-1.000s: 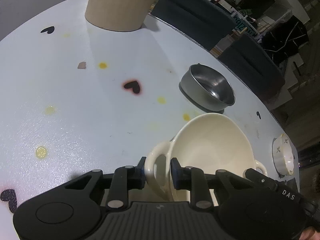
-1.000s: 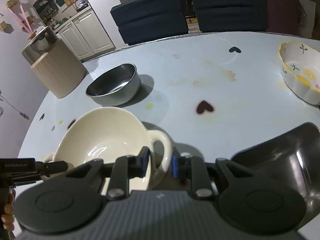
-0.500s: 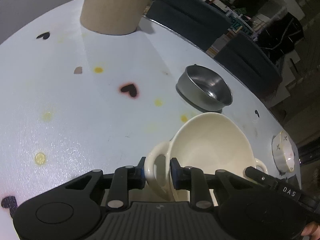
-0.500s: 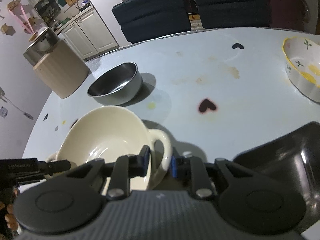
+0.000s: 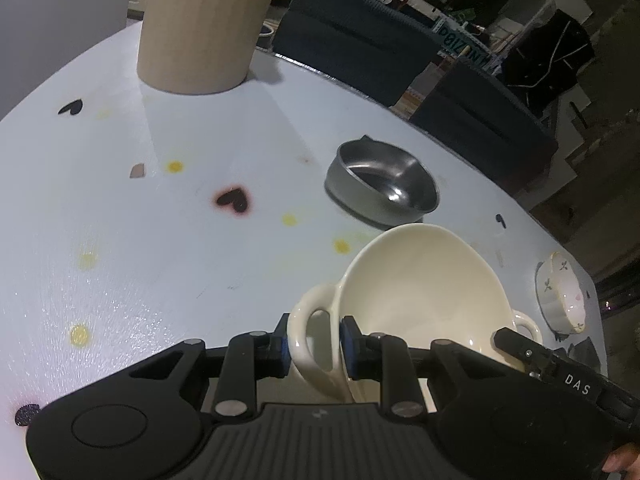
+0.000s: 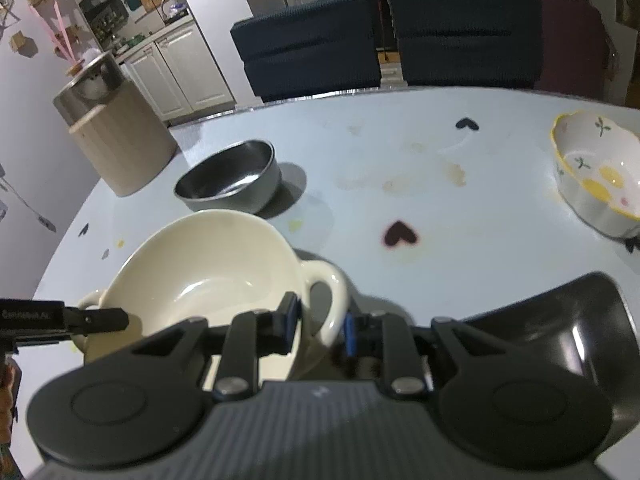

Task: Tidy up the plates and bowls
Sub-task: 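Lift the cream two-handled bowl off the table with both grippers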

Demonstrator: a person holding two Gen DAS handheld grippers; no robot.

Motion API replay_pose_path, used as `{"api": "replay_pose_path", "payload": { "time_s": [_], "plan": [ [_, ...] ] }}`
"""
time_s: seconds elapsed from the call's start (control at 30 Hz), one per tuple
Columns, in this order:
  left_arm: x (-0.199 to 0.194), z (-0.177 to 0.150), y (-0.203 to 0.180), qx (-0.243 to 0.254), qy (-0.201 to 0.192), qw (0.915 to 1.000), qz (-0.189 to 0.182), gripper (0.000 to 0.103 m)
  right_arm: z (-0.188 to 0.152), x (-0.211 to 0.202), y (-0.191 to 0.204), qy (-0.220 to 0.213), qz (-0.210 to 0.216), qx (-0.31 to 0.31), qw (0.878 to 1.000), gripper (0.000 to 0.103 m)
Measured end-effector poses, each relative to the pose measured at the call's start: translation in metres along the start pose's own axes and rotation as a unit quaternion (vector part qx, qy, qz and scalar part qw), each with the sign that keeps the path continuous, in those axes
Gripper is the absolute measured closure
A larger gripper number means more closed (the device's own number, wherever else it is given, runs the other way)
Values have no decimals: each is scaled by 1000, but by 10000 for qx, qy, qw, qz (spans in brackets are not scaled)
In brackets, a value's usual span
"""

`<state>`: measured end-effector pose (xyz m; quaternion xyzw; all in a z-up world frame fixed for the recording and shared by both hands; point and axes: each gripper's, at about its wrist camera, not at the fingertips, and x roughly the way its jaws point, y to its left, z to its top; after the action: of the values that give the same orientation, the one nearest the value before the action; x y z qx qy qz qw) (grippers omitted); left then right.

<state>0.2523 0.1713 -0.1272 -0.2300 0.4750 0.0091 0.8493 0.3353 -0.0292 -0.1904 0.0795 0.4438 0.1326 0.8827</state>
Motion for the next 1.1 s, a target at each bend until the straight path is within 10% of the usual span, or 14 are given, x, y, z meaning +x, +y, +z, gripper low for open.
{"api": "replay_pose_path", "payload": {
  "time_s": [1.1],
  "plan": [
    [-112,-93,-59,797,-441,9937,-654,76,-76,-167,-9,-657,-286,461,9964,78]
  ]
}}
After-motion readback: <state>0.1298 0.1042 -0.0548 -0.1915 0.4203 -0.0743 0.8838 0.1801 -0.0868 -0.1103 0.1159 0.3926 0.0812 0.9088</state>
